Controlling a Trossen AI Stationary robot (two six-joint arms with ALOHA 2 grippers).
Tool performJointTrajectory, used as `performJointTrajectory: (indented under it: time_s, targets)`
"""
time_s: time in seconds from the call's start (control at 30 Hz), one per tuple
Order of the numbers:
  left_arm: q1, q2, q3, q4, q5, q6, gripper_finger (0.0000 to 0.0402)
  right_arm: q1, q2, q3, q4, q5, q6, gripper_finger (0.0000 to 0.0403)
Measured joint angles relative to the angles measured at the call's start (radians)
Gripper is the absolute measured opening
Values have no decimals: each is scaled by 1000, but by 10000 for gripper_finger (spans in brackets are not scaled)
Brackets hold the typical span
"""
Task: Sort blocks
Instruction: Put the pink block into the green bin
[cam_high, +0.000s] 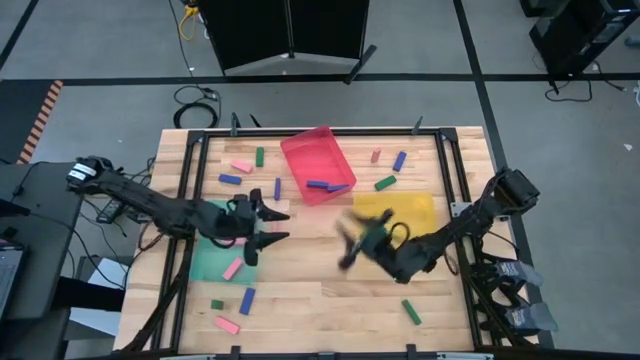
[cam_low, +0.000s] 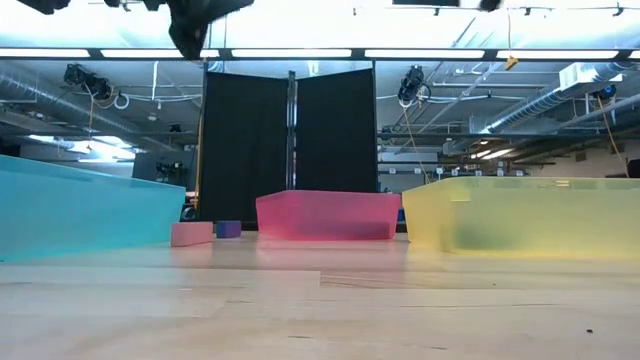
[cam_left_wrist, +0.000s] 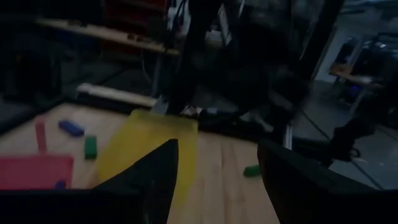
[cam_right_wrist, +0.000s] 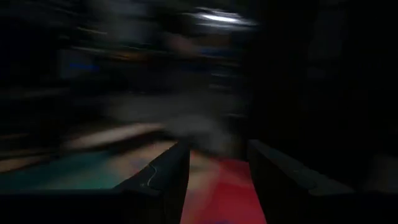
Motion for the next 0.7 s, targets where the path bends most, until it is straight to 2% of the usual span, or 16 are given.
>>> performJointTrajectory:
  time_s: [0.1,0.13,0.17,0.27,0.47,0.57,0.7]
  targets:
    - [-6,-33,1,11,0,35,227,-27,37,0,-92,-424,227,172]
    - [-6,-40,1,11,-2,39,227,-40,58,0,-106,-502,271,172]
    - [-6,-50,1,9,-7,47,227,-50,79,0,-121,-535,306,172]
    - [-6,-70,1,-18,-43,59,227,-79,110,-2,-205,-528,396,173]
    - [-6,-98,1,-105,-90,18,227,-168,83,-1,-468,-572,532,183]
    - [-6,-103,1,-160,-132,-22,227,-190,21,-1,-661,-566,534,193]
    - [-5,-106,1,-215,-156,-50,227,-220,-120,-1,-936,-461,562,208]
